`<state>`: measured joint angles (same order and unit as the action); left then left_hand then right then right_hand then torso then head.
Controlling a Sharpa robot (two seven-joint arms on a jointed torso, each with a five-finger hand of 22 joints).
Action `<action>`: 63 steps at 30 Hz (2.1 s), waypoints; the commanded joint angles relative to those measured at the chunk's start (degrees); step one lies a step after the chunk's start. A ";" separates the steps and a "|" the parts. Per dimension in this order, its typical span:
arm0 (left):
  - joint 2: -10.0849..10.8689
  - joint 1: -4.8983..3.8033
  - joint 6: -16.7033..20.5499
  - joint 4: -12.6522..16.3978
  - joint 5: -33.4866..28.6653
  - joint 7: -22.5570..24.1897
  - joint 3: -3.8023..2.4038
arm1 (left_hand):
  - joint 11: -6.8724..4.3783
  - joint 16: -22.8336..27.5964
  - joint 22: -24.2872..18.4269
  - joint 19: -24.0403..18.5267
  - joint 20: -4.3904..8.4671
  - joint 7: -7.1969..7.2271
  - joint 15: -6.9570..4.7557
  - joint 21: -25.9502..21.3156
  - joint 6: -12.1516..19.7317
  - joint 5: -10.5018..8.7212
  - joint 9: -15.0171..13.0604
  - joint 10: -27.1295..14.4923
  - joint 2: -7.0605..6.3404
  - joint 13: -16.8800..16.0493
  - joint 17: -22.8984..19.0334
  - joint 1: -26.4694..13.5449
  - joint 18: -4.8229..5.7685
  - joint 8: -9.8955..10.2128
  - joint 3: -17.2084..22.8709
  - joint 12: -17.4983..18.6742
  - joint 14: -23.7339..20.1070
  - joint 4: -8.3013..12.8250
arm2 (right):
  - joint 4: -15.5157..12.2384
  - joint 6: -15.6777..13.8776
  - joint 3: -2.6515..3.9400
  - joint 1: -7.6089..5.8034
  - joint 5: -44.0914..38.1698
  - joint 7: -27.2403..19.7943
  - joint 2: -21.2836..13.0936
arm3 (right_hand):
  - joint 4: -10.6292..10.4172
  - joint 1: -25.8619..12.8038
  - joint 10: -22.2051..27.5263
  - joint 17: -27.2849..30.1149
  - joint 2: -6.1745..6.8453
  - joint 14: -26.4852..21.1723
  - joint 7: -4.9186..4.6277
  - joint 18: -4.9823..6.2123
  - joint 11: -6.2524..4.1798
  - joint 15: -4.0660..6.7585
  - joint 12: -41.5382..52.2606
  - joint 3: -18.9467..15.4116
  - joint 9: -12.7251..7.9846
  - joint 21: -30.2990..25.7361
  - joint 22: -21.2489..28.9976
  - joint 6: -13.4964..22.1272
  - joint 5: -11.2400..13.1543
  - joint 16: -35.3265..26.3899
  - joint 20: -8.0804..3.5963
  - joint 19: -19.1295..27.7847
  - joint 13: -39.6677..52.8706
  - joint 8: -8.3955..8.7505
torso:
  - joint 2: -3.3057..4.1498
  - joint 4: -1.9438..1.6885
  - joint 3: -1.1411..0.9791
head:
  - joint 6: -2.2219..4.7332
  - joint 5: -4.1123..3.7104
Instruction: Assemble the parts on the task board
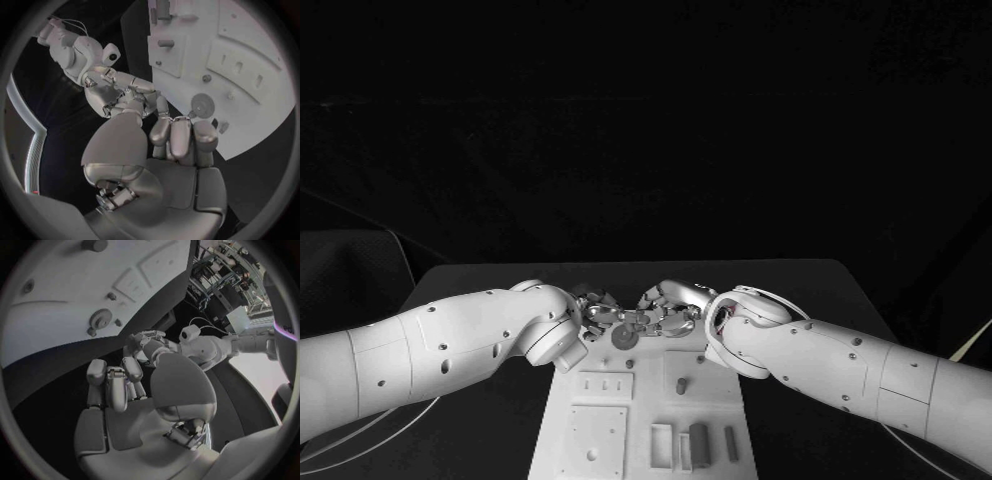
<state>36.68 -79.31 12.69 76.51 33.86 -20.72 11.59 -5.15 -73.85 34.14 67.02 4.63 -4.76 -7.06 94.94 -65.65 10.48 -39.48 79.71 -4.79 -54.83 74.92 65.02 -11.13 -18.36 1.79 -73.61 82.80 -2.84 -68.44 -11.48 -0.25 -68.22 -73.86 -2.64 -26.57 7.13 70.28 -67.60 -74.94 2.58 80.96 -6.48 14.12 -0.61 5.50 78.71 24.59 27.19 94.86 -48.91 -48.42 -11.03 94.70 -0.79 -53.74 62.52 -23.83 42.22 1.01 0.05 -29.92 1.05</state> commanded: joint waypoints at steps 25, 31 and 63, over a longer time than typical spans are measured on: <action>-0.69 -0.04 -2.08 -0.22 -3.03 0.59 -0.02 | 0.35 0.33 -0.61 -2.00 -0.51 -2.81 0.24 0.78 3.34 0.91 1.31 -1.42 4.46 0.57 0.97 9.34 -3.61 0.46 5.97 1.39 -1.87 3.76 | -0.37 0.74 0.03 0.00 -1.54 0.16 0.19 | -0.32 -0.37 -0.19 -3.87 0.32 0.18 -1.98 0.64 -0.44 0.10 0.20 -0.09 0.08 4.42 -0.09 -2.64 -0.18 2.25 0.05 -0.46 -0.11 -0.22 | 0.11 -0.02 -0.08 | -0.19 -0.03; -0.65 -0.04 -1.47 -0.36 -3.03 0.68 -0.02 | 0.39 0.32 -0.67 -2.12 -0.56 -2.89 0.26 0.80 3.64 1.39 1.60 -1.43 4.91 0.66 0.81 10.25 -3.51 0.61 7.29 1.52 -1.96 4.21 | -0.88 0.73 0.03 0.01 -1.54 0.13 -0.12 | -0.33 -0.38 -0.19 -3.83 0.31 0.15 -1.99 0.64 -0.44 0.10 0.20 -0.08 0.08 4.42 -0.09 -2.67 -0.18 2.24 0.05 -0.47 -0.11 -0.22 | 0.13 -0.03 -0.07 | -0.23 -0.06; -1.15 -0.03 3.33 -1.05 -8.39 2.20 0.11 | 0.27 -0.76 -0.39 -2.30 -0.61 -2.07 0.29 2.21 -0.95 4.58 2.03 0.12 6.53 0.91 0.15 12.44 -3.05 -1.48 17.47 1.77 -1.49 8.07 | -1.20 0.44 0.03 0.03 -1.55 0.47 -0.19 | -0.37 -0.72 -0.21 -2.97 0.86 -0.53 -2.26 0.68 -0.52 0.11 0.20 -0.29 -0.04 4.44 -0.08 -2.45 -0.14 1.95 0.06 -0.54 -0.19 0.10 | 0.17 -0.04 -0.03 | -0.47 -0.10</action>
<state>35.68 -79.26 13.72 75.63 26.67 -19.62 11.78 -4.09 -74.51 33.69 65.01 3.99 -5.35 -6.61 94.95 -64.79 14.70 -37.43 78.74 -1.80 -53.96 74.94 74.06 -10.67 -19.64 9.95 -72.06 80.96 -3.85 -69.20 -11.54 -0.20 -68.24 -75.15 -0.90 -27.02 7.05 69.69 -67.79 -74.90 3.17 80.82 -6.28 14.12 -0.82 5.59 78.70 24.34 27.19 94.86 -48.93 -48.63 -11.04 94.70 -0.68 -53.84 62.39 -23.81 42.38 0.96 0.04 -30.37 0.96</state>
